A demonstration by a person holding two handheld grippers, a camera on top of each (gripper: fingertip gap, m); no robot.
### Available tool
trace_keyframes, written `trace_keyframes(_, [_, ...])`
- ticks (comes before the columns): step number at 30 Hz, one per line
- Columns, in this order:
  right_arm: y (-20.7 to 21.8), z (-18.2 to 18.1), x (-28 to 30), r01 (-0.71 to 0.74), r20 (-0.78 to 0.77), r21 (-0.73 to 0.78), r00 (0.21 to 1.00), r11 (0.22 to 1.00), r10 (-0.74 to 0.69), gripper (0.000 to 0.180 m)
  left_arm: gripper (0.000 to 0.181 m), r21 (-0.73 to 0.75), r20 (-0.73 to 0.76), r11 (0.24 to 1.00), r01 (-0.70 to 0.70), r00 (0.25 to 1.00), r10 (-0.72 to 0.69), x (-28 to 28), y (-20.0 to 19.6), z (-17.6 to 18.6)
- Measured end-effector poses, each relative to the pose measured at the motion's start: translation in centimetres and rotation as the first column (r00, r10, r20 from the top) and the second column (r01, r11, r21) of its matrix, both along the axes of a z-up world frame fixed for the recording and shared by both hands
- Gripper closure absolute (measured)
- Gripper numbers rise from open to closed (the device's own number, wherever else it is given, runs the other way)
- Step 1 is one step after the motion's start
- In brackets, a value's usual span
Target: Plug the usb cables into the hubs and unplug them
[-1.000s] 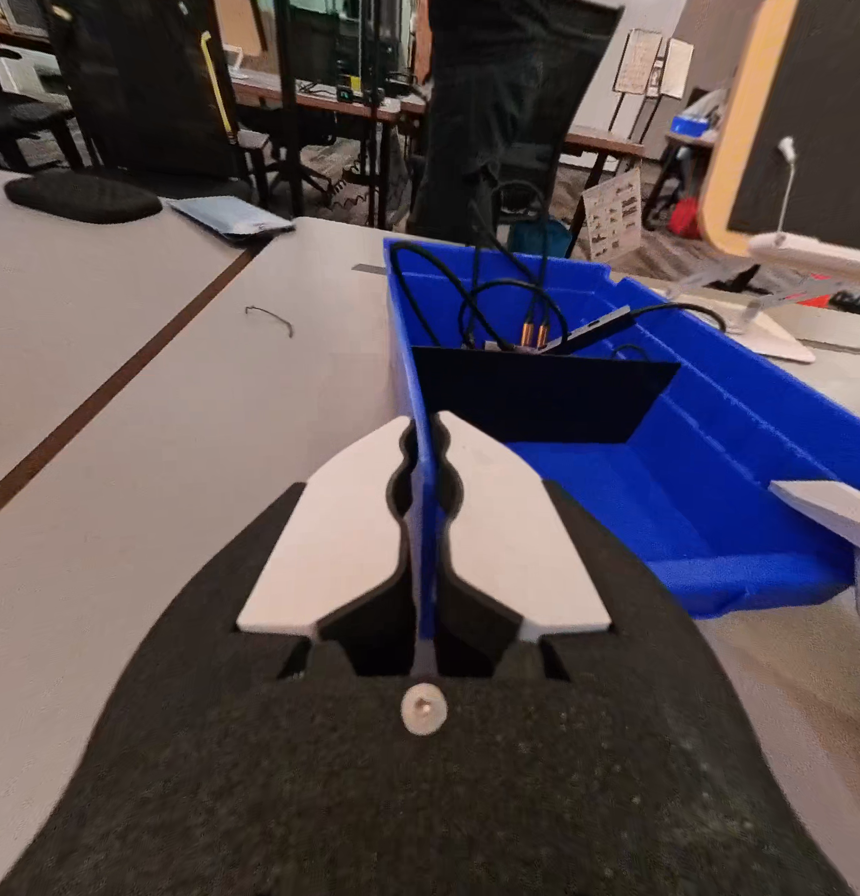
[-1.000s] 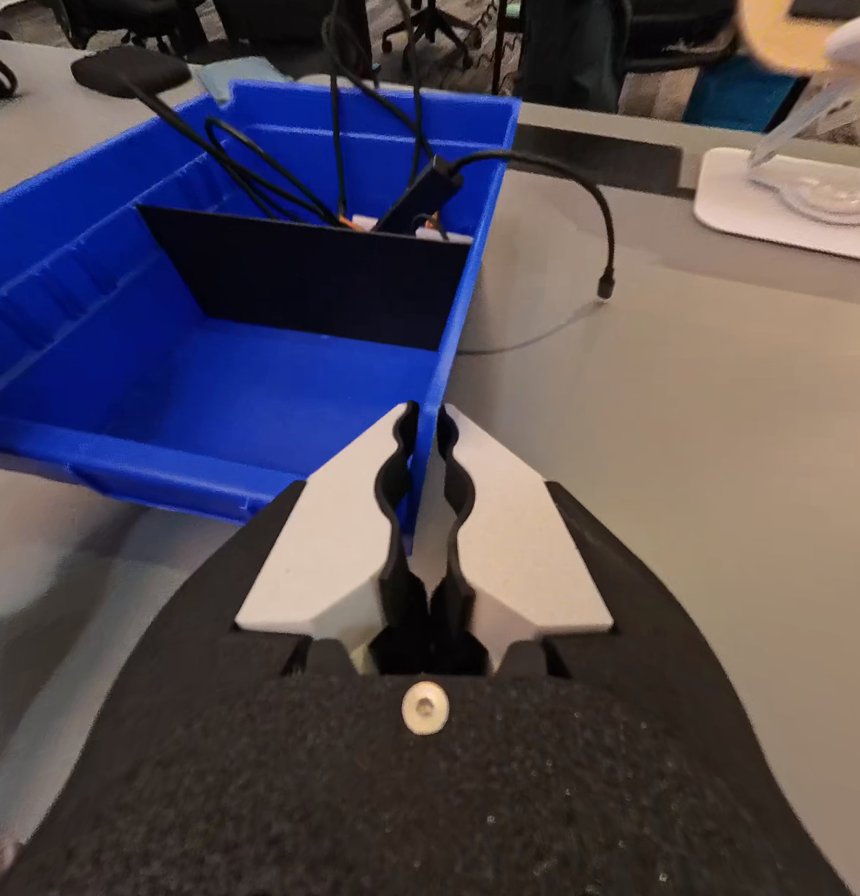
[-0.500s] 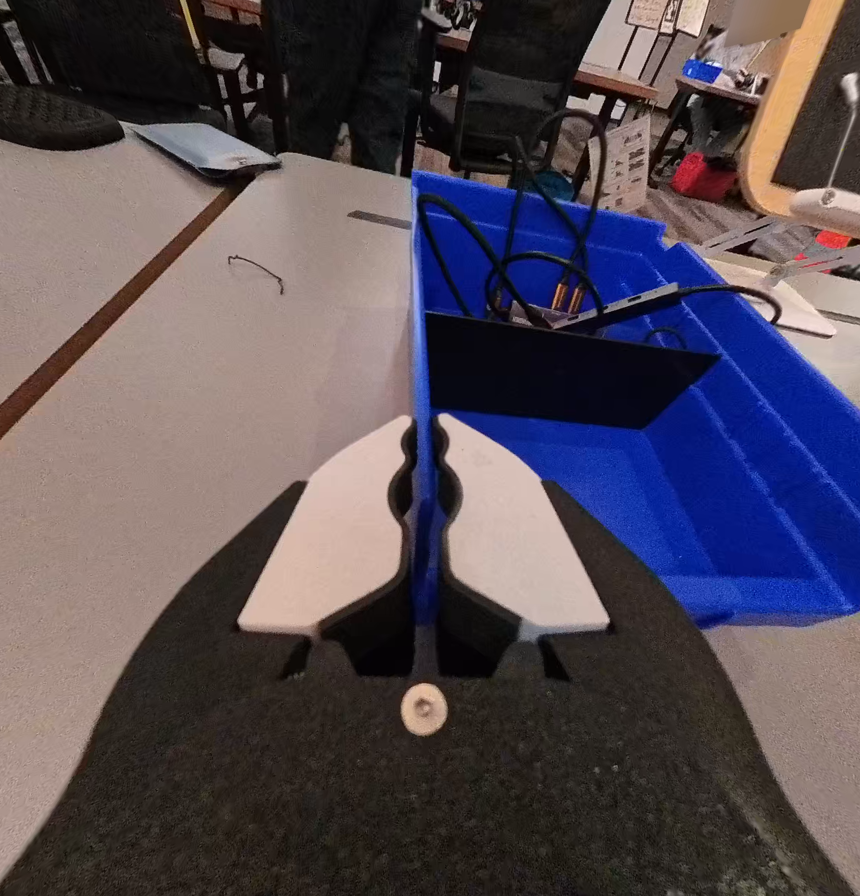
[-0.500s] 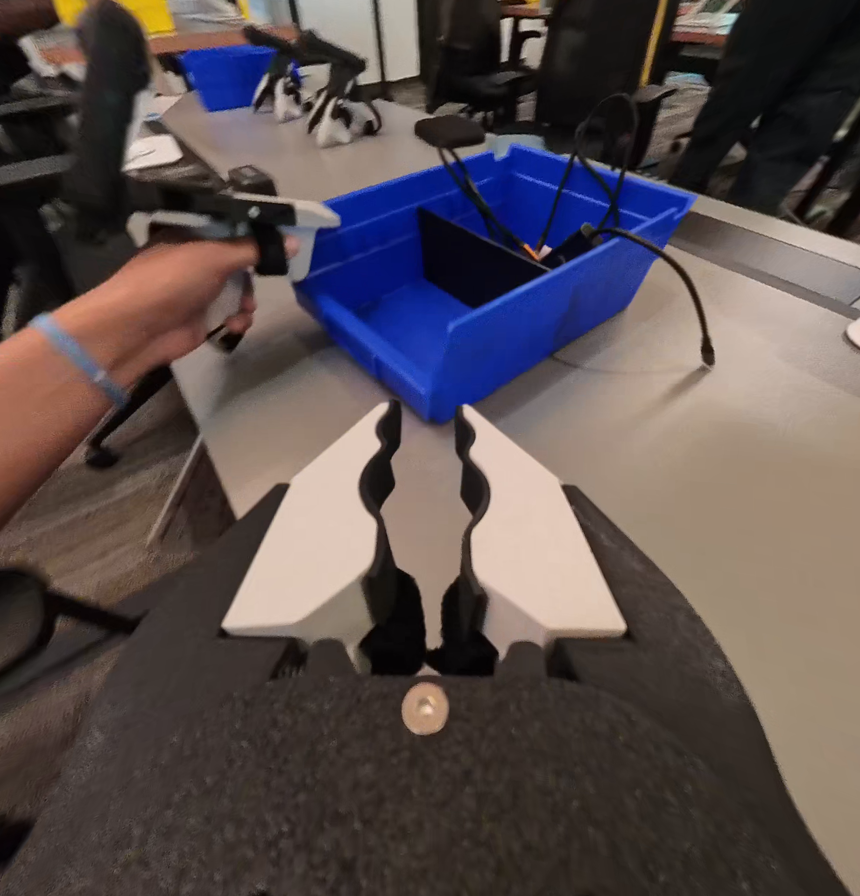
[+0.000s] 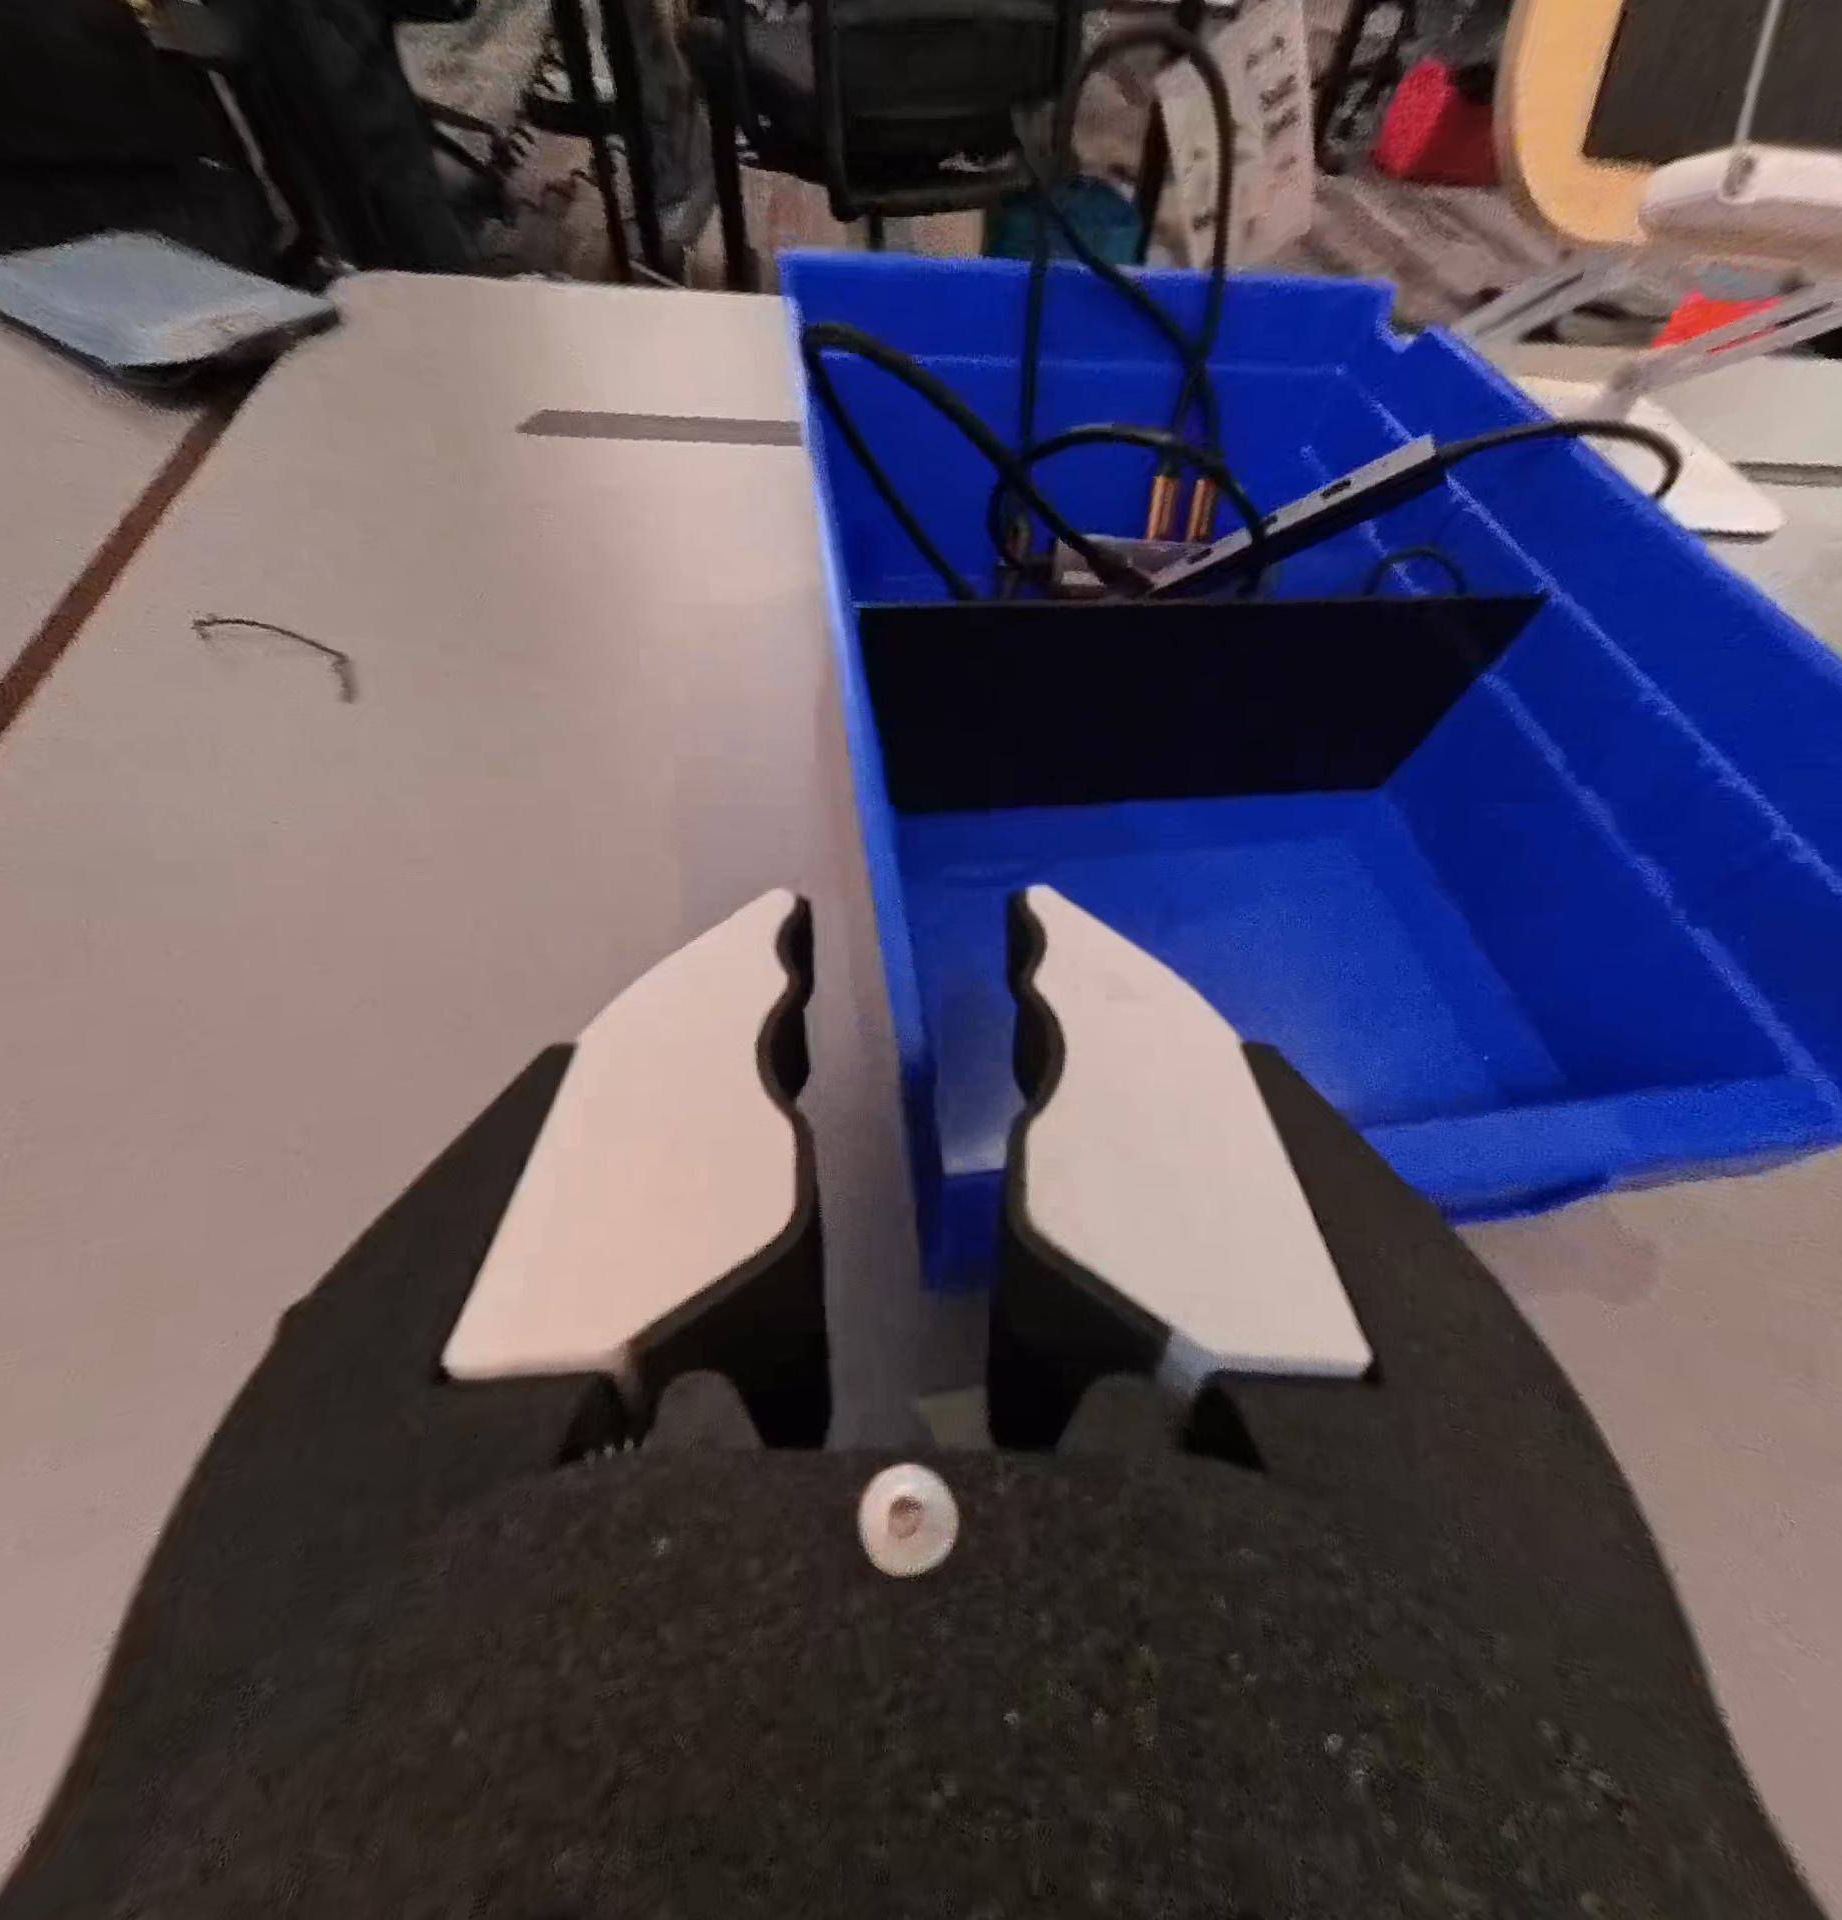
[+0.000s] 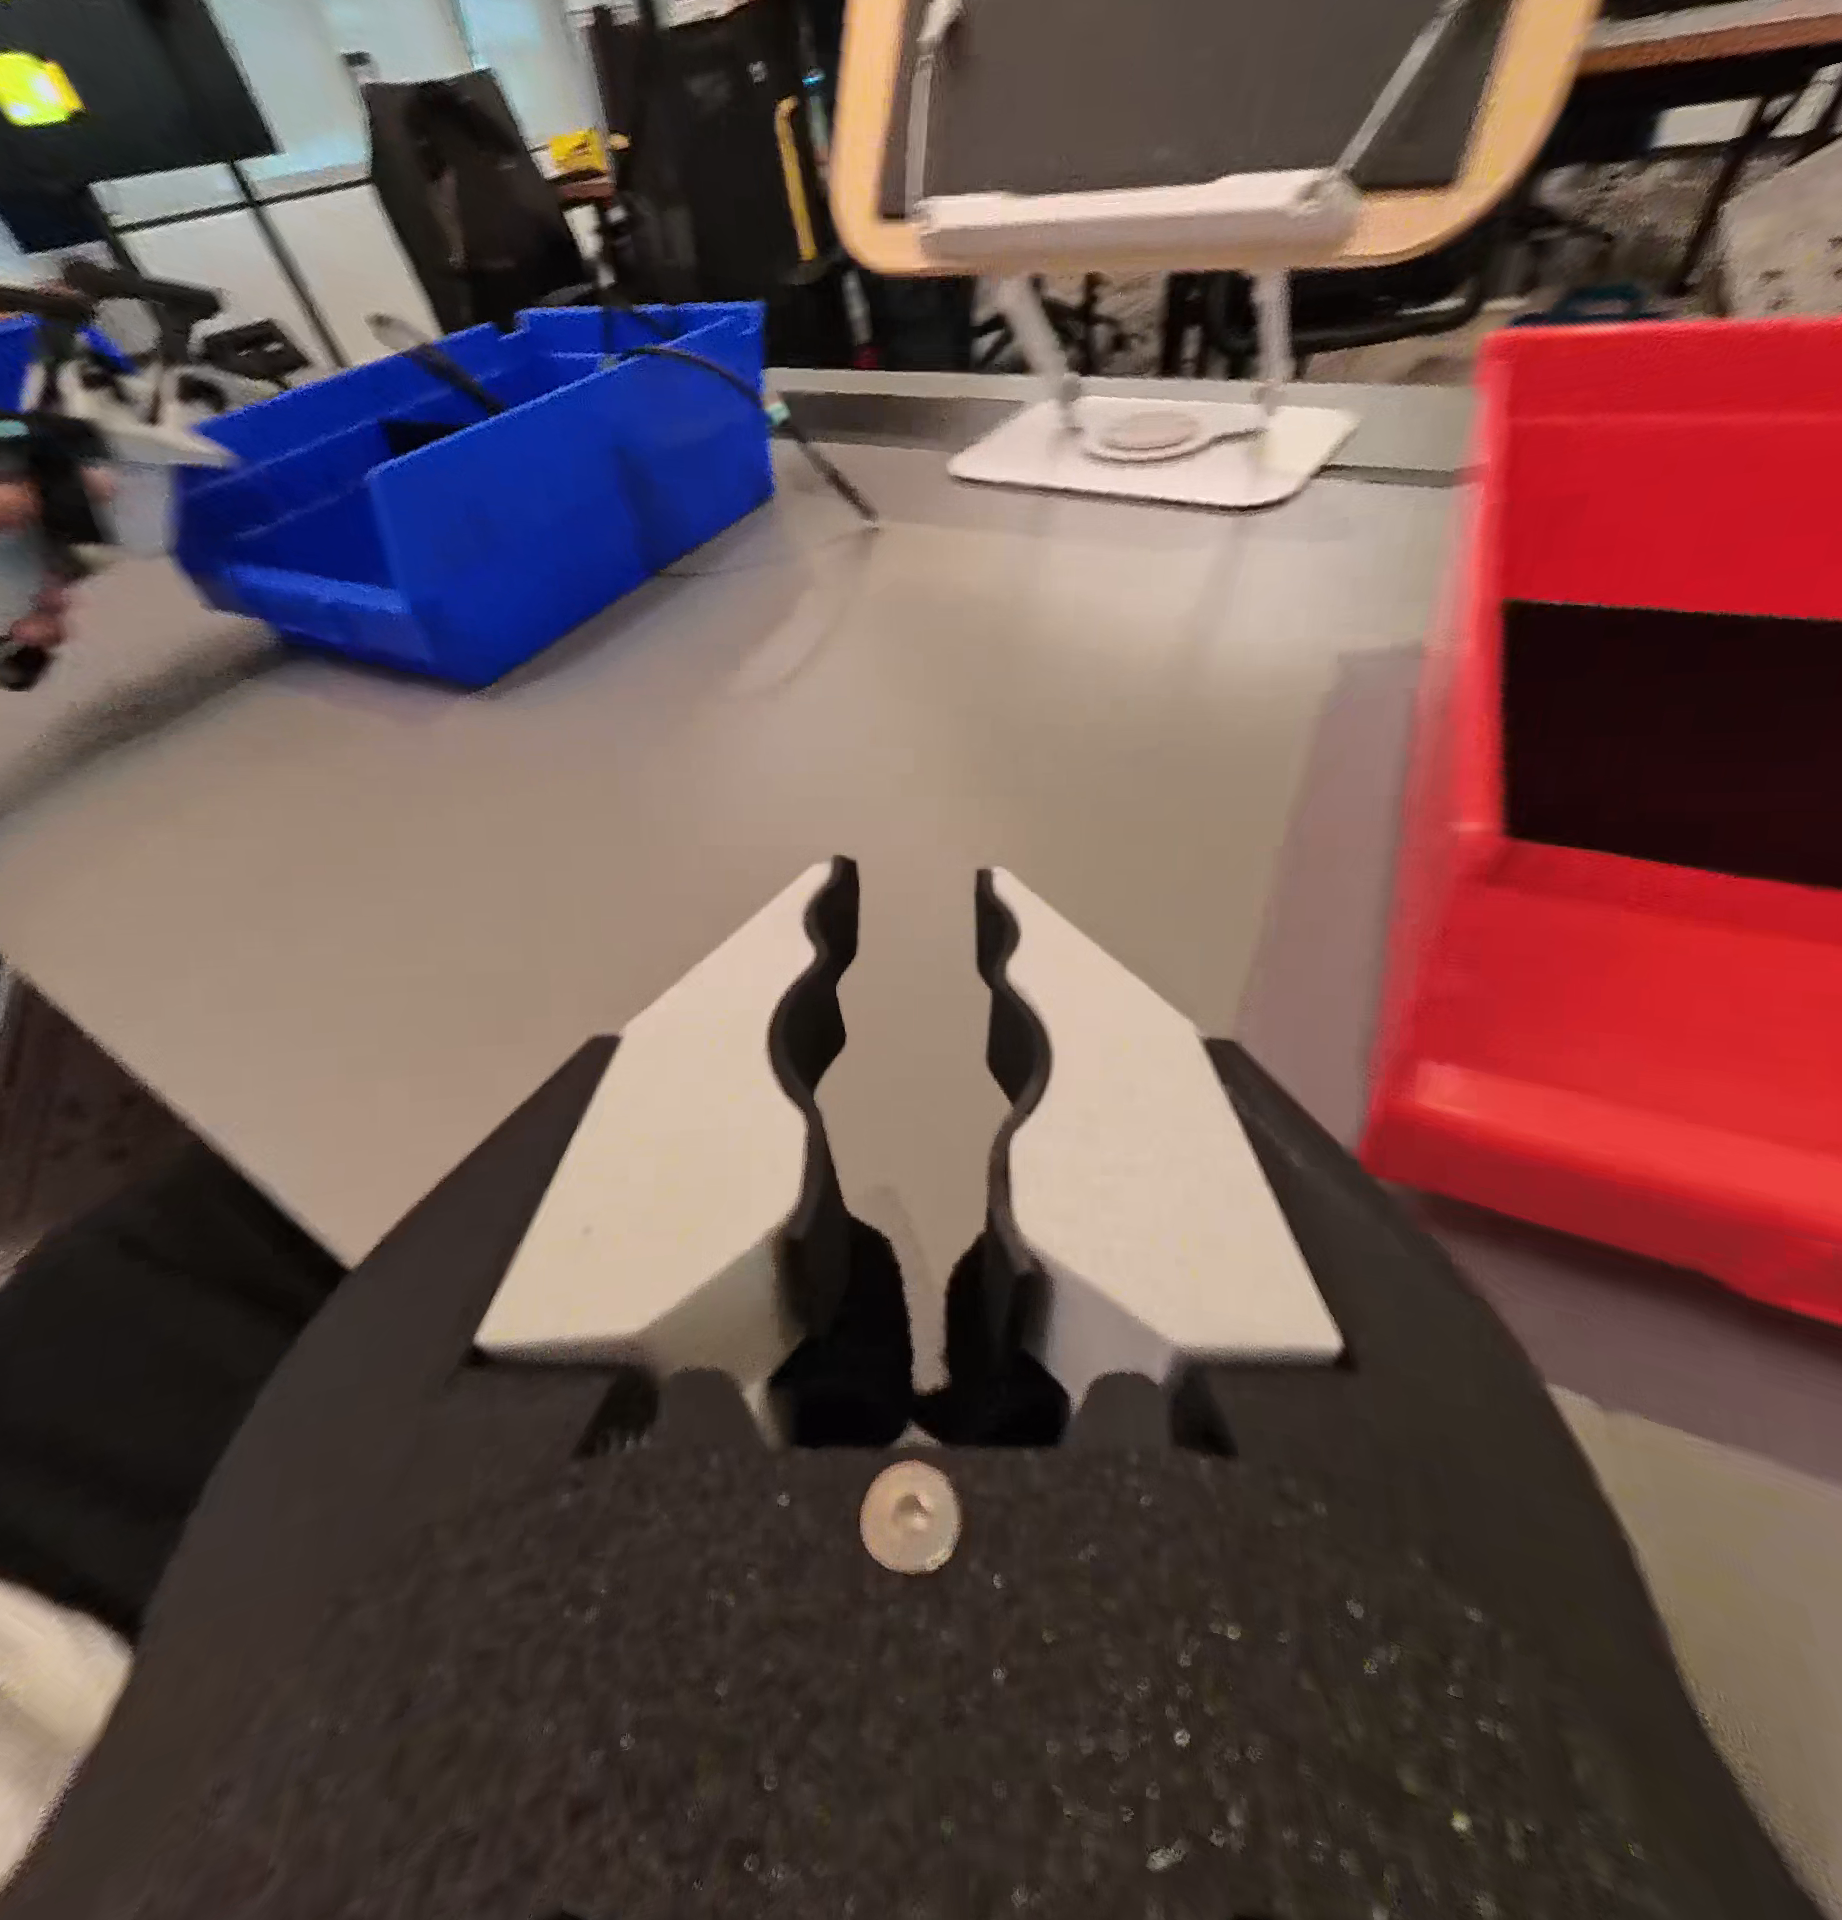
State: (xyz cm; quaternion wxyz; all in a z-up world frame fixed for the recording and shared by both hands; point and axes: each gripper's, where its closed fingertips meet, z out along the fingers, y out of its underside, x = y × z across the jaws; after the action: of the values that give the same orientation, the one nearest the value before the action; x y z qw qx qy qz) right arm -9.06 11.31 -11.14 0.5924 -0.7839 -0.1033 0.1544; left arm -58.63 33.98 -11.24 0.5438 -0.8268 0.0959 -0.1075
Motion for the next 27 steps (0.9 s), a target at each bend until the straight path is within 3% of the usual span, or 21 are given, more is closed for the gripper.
trace_keyframes(4, [1.0,1.4,6.3,0.173,-0.037,0.058,0.985,0.983,-0.171,0.155,0.142,0.058,0.054,0.990,-0.130,0.990,0.127,-0.4,-5.2,2.9])
trace_keyframes(5, [0.8,1.6,7.5,0.181,-0.035,0.069,0.983,0.981,-0.179,0.164,0.142,0.050,0.065,0.990,-0.135,0.989,0.132,0.6,-7.0,2.8])
trace_keyframes(8, [0.2,2.2,12.3,0.301,0.008,0.116,0.953,0.947,-0.303,0.156,0.144,-0.020,0.088,0.999,-0.038,0.995,0.039,6.2,-12.1,-0.4])
trace_keyframes(11, [-0.3,2.9,13.3,0.246,0.079,0.159,0.962,0.956,-0.260,0.150,0.155,-0.090,0.052,0.996,0.022,0.998,-0.017,10.2,-14.9,-3.8])
trace_keyframes(13, [0.7,0.9,11.3,0.159,0.165,0.043,0.973,0.986,-0.164,0.141,0.155,-0.074,-0.009,0.997,0.039,0.999,-0.040,11.0,-14.4,-3.8])
trace_keyframes(14, [1.4,0.8,10.3,0.149,0.184,0.045,0.971,0.988,-0.155,0.146,0.155,-0.070,-0.033,0.996,0.056,0.998,-0.058,11.4,-13.8,-3.9])
trace_keyframes(16, [3.5,0.7,9.9,0.240,0.210,0.048,0.946,0.970,-0.245,0.176,0.155,-0.094,-0.047,0.992,0.084,0.995,-0.089,11.9,-12.5,-4.1])
trace_keyframes(20, [6.6,-0.7,10.1,0.324,0.306,-0.029,0.903,0.946,-0.300,0.180,0.154,-0.093,0.007,0.990,0.105,0.994,-0.105,12.5,-11.0,-3.5])
trace_keyframes(22, [6.7,0.2,9.7,0.297,0.288,-0.009,0.915,0.955,-0.282,0.178,0.154,-0.083,0.043,0.991,0.101,0.994,-0.098,12.3,-11.0,-3.0])
trace_keyframes(25, [4.4,3.1,6.3,0.108,0.260,0.105,0.956,0.989,-0.132,0.172,0.154,-0.058,0.035,0.996,0.069,0.997,-0.067,10.8,-11.5,-2.1])
trace_keyframes(27, [3.2,3.1,5.4,0.117,0.272,0.083,0.953,0.990,-0.135,0.146,0.154,0.006,-0.053,0.999,-0.050,0.997,0.050,7.1,-11.1,-0.7])
